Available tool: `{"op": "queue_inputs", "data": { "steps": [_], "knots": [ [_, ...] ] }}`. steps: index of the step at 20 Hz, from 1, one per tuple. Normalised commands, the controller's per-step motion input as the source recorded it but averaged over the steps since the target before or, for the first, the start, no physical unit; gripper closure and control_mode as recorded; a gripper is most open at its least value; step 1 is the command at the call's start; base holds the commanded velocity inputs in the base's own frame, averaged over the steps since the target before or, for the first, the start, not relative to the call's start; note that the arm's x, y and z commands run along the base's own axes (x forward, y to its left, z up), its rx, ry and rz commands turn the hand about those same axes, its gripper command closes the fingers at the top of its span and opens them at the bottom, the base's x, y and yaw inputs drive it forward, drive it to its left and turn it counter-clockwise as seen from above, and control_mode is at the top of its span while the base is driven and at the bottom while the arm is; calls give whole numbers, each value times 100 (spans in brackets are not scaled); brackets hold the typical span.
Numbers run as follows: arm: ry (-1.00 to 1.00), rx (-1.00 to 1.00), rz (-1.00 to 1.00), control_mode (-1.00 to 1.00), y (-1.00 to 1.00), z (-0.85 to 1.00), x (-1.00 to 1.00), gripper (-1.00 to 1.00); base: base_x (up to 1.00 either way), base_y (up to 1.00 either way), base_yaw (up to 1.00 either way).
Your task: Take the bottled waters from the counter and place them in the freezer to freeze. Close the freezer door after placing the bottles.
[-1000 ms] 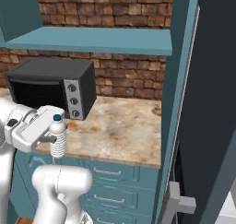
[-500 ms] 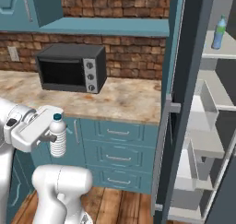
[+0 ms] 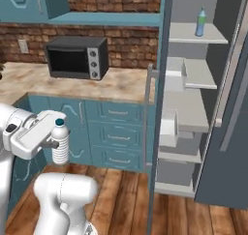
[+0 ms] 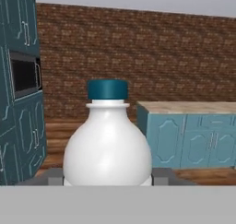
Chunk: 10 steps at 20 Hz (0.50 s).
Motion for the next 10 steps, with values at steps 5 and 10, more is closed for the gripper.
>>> {"op": "queue_inputs", "data": {
  "steps": [5,10],
  "knots": [
    [0,0,0,100,0,0,0,100,-33,-97,6],
    [0,0,0,100,0,0,0,100,5,-100,20]
  ]
}}
